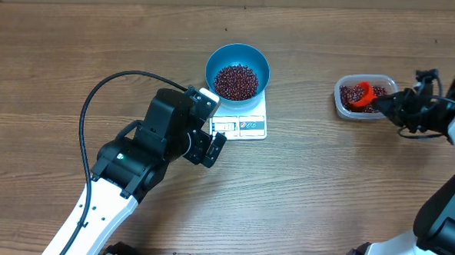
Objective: Scoop item into bowl and weigh 150g on scale
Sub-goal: 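Tilt the red scoop up with the right gripper to lift beans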
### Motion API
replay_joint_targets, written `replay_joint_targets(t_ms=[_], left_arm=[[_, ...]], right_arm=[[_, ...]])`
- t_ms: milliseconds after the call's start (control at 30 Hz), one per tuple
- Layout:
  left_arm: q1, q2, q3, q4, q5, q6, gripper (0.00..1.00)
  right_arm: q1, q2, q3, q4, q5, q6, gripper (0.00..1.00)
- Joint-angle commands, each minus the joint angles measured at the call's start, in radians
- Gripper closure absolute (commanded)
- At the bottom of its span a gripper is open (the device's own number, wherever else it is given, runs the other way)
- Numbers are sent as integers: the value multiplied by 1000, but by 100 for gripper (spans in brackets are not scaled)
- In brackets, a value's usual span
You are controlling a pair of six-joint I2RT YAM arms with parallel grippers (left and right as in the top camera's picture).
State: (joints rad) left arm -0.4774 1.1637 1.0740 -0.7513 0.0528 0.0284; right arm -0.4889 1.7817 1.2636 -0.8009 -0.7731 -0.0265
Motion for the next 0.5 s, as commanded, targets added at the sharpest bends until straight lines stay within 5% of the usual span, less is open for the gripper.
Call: replay_joint_targets(t_ms=[0, 467], left_arm=[[-3, 7, 24, 3, 15, -10, 1], [-3, 7, 24, 3, 15, -10, 0]], right_arm=[[-26, 6, -2, 5, -108, -9, 96], [-50, 6, -2, -35, -323, -56, 96]])
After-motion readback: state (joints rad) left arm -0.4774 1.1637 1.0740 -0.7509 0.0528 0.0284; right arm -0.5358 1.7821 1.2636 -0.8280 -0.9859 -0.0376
